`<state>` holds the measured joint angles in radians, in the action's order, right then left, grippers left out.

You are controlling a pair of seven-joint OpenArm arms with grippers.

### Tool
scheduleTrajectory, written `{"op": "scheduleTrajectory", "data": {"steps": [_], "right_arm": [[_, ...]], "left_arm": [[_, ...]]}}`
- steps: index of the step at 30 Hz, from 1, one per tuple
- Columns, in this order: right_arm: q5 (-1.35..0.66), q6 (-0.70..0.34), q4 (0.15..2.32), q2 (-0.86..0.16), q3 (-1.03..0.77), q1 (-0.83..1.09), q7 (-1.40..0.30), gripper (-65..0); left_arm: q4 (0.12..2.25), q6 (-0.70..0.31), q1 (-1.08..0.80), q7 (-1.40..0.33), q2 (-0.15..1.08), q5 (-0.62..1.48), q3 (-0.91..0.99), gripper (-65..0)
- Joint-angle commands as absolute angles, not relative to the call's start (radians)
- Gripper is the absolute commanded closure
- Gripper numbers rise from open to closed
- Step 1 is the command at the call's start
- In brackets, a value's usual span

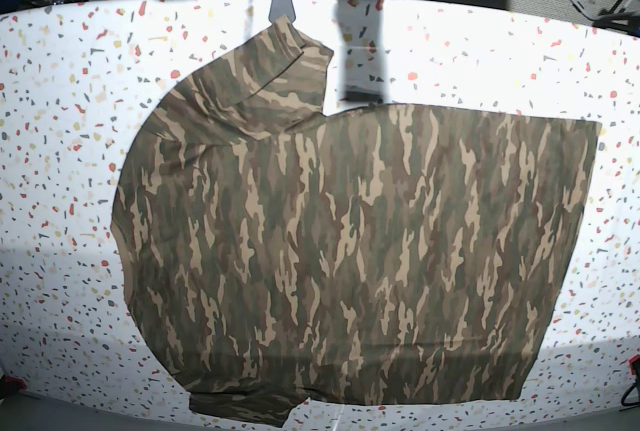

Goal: Fold the T-shirt properly

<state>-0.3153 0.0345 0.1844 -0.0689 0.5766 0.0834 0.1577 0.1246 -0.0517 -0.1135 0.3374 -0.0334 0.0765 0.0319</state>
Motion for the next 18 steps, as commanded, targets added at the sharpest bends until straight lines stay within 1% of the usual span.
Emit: {"op": "scheduleTrajectory", "data": {"steps": [1, 6, 12, 18], "right_arm": [[-0.31, 0.042, 0.188, -0.074, 0.575, 0.087, 0.168, -16.9], [-0.31, 0.042, 0.188, -0.083, 0.575, 0.107, 0.204, -16.9], [-0.308, 0.042, 0.234, -0.1, 0.575, 0.148, 0.213, -16.9], [-0.203, 0.042, 0.298, -0.1, 0.575, 0.207, 0.213, -16.9]], "left_arm": [[0.127, -0.052, -0.12, 0.347, -0.036, 0.079, 0.031, -15.9], [0.164, -0.052, -0.163, 0.397, -0.035, 0.08, 0.031, -15.9], [0.278, -0.052, -0.235, 0.39, -0.036, 0.08, 0.031, -15.9], [0.361, -0.052, -0.301, 0.39, -0.036, 0.079, 0.031, -15.9]]}}
